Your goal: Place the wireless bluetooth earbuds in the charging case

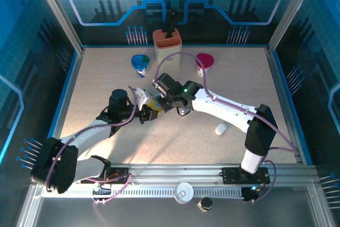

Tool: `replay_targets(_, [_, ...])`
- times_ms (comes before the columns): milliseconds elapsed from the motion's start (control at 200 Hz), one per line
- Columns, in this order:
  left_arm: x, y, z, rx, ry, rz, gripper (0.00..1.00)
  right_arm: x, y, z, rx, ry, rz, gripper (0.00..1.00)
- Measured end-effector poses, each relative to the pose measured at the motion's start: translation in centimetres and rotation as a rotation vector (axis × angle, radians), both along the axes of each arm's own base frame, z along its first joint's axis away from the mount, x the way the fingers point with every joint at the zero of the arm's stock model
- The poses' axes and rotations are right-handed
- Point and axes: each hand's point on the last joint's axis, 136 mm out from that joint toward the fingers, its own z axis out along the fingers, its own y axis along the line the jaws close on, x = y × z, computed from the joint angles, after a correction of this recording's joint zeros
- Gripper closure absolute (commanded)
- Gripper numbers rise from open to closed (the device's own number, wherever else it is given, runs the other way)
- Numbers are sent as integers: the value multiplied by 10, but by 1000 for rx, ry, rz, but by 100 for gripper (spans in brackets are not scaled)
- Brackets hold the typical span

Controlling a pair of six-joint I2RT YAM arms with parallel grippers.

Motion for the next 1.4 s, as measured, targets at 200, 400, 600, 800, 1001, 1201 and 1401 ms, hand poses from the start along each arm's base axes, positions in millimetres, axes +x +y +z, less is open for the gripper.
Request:
replay_targets(200, [0,-1,2,-8,-4,-4,69,0,0,3,-3,-12,22,76])
replay_targets(400, [0,-1,4,-18,3,0,68,-1,0,5,1,-13,27,78])
replay_targets(600, [2,-2,9,-28,-19,-1,69,-1,0,11,15,-22,26,77])
replay_targets(800, [3,-3,16,-51,-36,-3,68,-2,2,20,47,-29,33,76])
replay_targets(1001, [5,-4,20,-60,-52,-1,68,-2,4,27,71,-32,28,74])
replay_targets(1201, [6,-3,22,-63,-61,1,68,-3,7,31,98,-22,26,74])
replay_targets(1401, [6,-3,27,-69,-79,1,68,-6,9,37,135,-6,24,72])
